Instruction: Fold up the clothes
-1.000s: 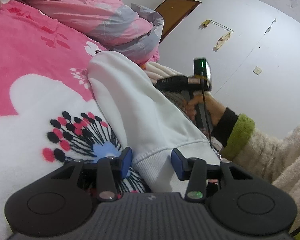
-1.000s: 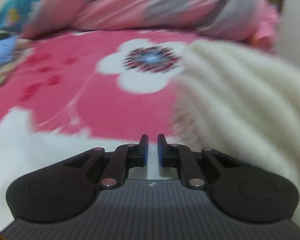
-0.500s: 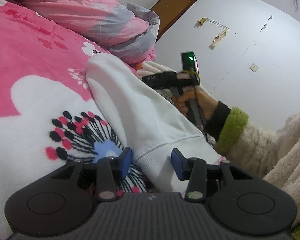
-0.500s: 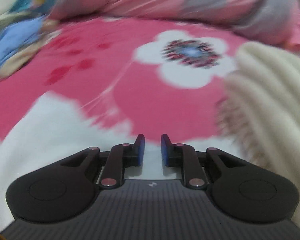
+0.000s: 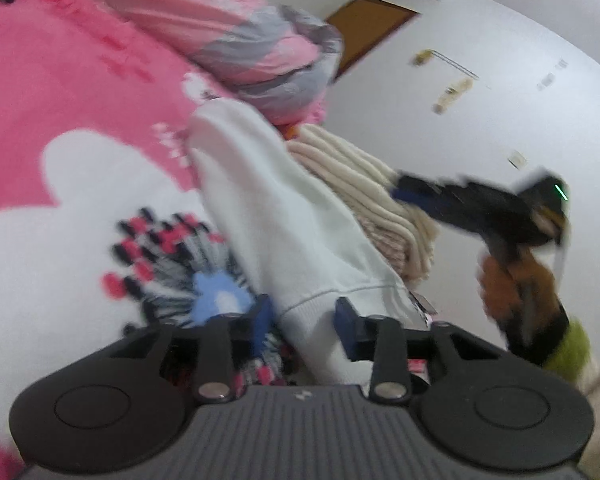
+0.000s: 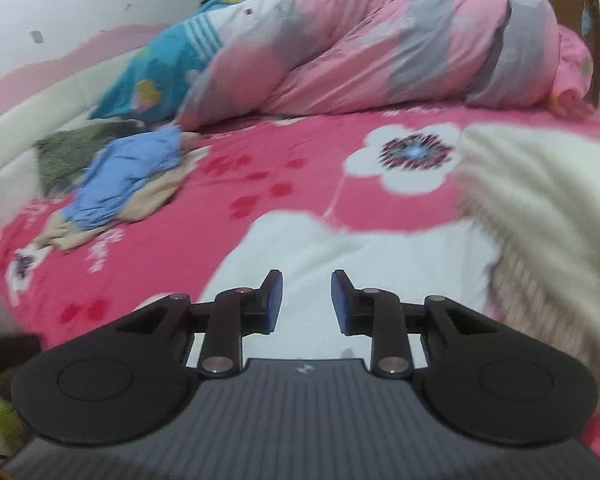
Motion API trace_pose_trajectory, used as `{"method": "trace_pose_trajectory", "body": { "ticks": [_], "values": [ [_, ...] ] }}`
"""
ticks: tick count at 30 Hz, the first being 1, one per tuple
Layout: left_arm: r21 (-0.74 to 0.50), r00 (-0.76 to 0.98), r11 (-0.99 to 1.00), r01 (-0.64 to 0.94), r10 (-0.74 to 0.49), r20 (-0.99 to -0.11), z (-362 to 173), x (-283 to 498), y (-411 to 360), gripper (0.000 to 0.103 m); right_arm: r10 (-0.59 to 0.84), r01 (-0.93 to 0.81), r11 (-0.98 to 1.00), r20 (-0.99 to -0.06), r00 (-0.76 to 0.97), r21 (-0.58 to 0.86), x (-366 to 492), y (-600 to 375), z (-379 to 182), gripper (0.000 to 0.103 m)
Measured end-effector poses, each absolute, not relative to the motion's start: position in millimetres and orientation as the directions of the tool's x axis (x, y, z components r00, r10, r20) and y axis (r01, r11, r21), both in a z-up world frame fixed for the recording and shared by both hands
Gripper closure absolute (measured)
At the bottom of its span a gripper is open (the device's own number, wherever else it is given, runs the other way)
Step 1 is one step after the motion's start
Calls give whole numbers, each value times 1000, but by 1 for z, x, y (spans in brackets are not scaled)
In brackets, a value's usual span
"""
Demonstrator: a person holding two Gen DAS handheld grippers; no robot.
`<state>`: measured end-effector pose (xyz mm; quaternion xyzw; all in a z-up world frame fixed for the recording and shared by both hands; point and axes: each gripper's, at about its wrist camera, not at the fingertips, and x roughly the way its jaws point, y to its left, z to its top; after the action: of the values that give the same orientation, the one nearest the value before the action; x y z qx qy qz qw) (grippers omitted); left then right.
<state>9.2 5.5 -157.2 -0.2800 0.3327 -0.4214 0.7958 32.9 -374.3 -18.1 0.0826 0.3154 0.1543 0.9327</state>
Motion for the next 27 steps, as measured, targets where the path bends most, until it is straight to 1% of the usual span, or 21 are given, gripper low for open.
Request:
{"method": "trace_pose_trajectory", "body": {
  "ticks": [2, 3, 5, 7, 8, 9, 11, 15, 17, 20, 22, 24, 25, 27],
  "values": [
    [-755, 415, 484, 443, -857, -306, -160, 8, 10, 96, 363, -240, 928, -559, 745, 283, 11, -369, -22, 77],
    [-767, 410, 480, 425, -858, -310, -160, 7, 12, 101, 374, -243, 924, -558, 740, 297, 0, -366, -25, 77],
    [-784, 397, 465, 412, -866, -305, -157, 0, 16, 101, 386, -257, 920, -570, 725, 295, -23, -356, -34, 77],
    [-773, 389, 470, 425, -866, -314, -152, -9, 17, 97, 391, -272, 919, -574, 719, 286, -44, -346, -41, 76],
    [-756, 398, 490, 434, -857, -327, -149, -15, 17, 86, 390, -291, 921, -579, 716, 260, -53, -338, -45, 75],
    [-732, 415, 516, 444, -843, -342, -145, -21, 16, 72, 387, -310, 922, -583, 714, 232, -63, -330, -49, 75],
    [-673, 451, 567, 475, -813, -368, -136, -32, 15, 64, 363, -364, 923, -592, 719, 125, -78, -309, -58, 75],
    [-599, 488, 621, 506, -779, -395, -125, -48, 9, 64, 333, -494, 861, -600, 728, -120, -100, -266, -75, 75],
    [-542, 512, 658, 523, -751, -417, -121, -55, 5, 63, 313, -538, 809, -601, 735, -237, -108, -249, -82, 75],
    [-442, 542, 704, 556, -710, -450, -116, -66, -8, 59, 254, -561, 714, -592, 765, -419, -110, -231, -93, 74],
    [-391, 551, 718, 575, -694, -464, -115, -71, -18, 57, 226, -561, 666, -584, 779, -491, -114, -225, -97, 72],
    [-332, 562, 729, 598, -677, -475, -115, -76, -30, 57, 215, -558, 636, -573, 791, -532, -120, -224, -99, 66],
    [-307, 563, 730, 610, -673, -480, -115, -79, -34, 57, 207, -553, 625, -565, 798, -551, -123, -224, -100, 61],
    [-270, 561, 726, 632, -669, -487, -116, -84, -41, 56, 185, -544, 591, -556, 810, -595, -129, -222, -103, 59]
  ]
}}
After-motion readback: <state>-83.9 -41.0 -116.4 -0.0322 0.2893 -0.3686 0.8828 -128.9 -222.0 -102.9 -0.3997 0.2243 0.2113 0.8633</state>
